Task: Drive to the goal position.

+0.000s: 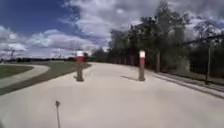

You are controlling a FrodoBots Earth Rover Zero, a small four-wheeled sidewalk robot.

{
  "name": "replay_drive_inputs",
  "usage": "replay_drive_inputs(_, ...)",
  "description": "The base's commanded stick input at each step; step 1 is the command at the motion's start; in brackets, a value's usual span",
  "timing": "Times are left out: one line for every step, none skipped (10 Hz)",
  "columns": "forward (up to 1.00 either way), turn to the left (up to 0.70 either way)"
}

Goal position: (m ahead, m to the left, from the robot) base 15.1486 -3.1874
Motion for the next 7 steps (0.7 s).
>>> replay_drive_inputs(1.0,0.0)
replay_drive_inputs(1.0,0.0)
replay_drive_inputs(1.0,0.0)
replay_drive_inputs(1.0,0.0)
replay_drive_inputs(1.0,0.0)
replay_drive_inputs(1.0,0.0)
replay_drive_inputs(1.0,0.0)
